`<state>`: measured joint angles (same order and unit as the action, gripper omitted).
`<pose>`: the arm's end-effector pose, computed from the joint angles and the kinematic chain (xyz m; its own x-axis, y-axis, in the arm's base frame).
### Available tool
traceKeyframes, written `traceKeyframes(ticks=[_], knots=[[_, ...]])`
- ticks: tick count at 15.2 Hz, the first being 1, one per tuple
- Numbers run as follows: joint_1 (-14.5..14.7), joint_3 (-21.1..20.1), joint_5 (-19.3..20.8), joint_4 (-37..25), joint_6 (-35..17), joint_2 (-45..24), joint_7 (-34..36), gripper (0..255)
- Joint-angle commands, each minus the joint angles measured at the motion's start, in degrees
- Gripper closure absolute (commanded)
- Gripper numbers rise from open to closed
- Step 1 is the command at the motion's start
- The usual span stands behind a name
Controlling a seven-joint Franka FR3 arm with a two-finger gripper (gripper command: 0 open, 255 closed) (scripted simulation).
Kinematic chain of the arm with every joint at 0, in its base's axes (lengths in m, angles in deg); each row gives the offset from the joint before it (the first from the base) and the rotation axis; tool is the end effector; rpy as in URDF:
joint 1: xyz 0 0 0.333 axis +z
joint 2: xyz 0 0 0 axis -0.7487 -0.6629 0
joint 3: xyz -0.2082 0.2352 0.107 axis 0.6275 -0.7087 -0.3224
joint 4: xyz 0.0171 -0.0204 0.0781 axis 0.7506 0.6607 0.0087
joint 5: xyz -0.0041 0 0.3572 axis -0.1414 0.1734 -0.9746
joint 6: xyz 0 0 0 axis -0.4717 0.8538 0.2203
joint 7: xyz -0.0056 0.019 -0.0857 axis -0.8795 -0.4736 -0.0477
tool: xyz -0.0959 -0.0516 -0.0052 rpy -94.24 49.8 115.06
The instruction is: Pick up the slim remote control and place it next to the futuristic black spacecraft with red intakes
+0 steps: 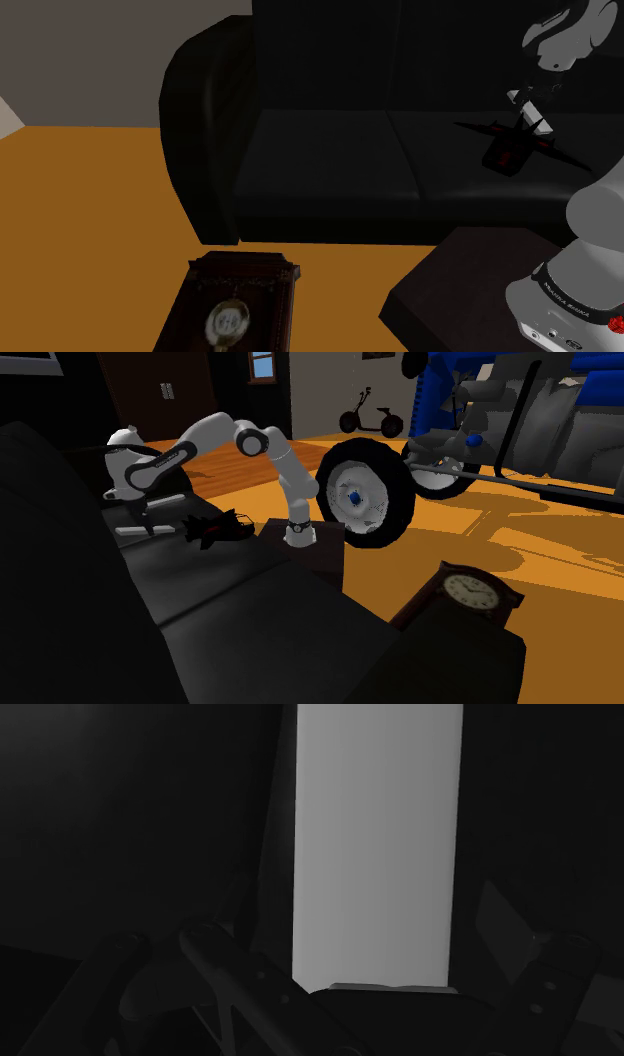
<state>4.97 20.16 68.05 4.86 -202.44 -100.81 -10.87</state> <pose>0.3335 -0.5759 0.3930 0.8845 -0.4665 -0.0012 -0.4662 -0.8842 0.0295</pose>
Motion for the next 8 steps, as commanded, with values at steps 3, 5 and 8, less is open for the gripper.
traceKeyframes(ticks=[3, 5, 8], knots=[[0.21, 0.36, 0.71, -2.69, 4.23, 1.63, 0.57, 0], [0.21, 0.36, 0.71, -2.68, 4.23, 1.63, 0.57, 0], [0.21, 0.36, 0.71, -2.69, 4.23, 1.63, 0.57, 0]])
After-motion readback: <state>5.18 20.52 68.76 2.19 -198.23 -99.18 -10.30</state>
